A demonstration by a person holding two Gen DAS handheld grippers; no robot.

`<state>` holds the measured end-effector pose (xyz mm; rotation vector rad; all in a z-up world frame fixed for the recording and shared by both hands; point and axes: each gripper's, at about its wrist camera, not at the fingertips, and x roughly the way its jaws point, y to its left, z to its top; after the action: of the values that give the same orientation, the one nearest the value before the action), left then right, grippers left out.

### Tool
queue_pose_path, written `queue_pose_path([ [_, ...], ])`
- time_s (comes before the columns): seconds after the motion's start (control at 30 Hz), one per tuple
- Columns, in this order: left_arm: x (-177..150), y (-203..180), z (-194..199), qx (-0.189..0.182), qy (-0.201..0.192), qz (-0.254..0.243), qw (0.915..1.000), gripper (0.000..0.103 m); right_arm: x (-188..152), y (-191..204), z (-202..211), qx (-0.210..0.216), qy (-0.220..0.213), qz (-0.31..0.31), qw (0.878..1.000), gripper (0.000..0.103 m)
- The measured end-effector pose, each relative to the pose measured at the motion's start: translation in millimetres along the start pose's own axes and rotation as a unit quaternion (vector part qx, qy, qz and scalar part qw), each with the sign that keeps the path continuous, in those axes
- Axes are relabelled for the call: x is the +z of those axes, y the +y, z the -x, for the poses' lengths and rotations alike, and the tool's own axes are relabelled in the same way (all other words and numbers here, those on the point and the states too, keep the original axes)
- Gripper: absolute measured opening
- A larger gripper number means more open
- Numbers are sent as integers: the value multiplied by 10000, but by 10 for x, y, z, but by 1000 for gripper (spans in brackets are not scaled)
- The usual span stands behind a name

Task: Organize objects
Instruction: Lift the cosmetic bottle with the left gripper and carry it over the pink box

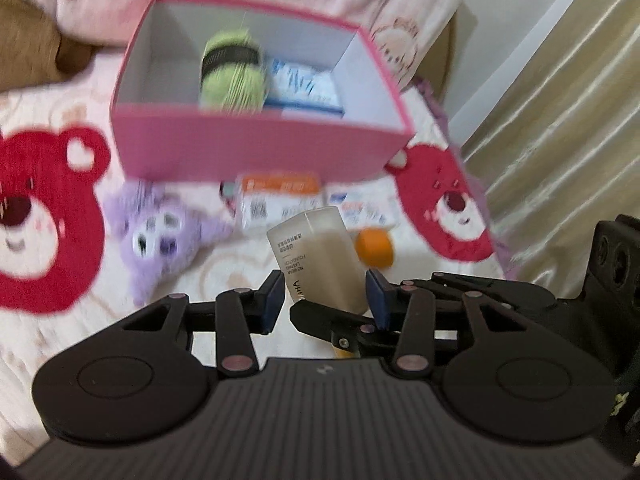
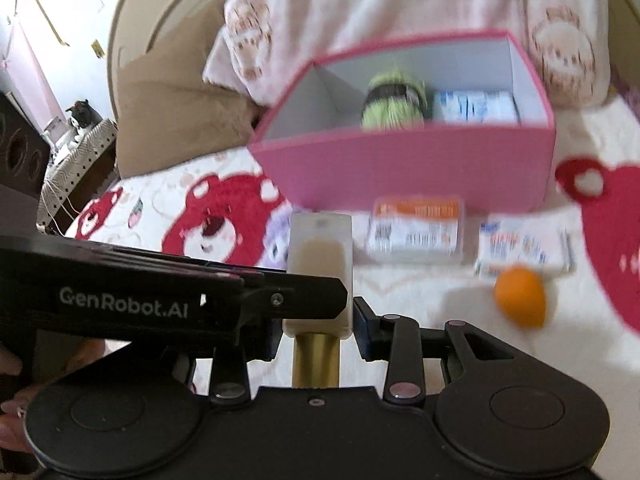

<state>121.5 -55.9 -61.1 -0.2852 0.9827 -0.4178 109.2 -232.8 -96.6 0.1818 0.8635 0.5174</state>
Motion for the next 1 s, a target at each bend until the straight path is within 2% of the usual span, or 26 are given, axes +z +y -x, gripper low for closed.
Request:
queue_pose_path([
  [0.2, 548, -265, 217, 31, -435, -332, 9985, 42, 554, -18, 261, -125, -511, 267, 9983, 41],
  [0.47, 1343, -440, 53, -156, -792, -348, 9961, 43, 1229, -255, 223, -529, -1016, 542, 9919, 40],
  [0.57, 1560, -410, -126, -201, -841, -293, 9958, 43, 1445, -384, 82, -683, -1007, 630, 9906, 40],
  [0.7, 1696, -280, -455, -277, -791, -150, 9964, 43, 1605, -603, -204, -829, -775, 637, 9915, 40],
  [1.0, 1677, -24, -1233, -377, -416, -33, 9984, 43, 1492, -1009, -804, -1185, -435, 483, 9908, 40],
])
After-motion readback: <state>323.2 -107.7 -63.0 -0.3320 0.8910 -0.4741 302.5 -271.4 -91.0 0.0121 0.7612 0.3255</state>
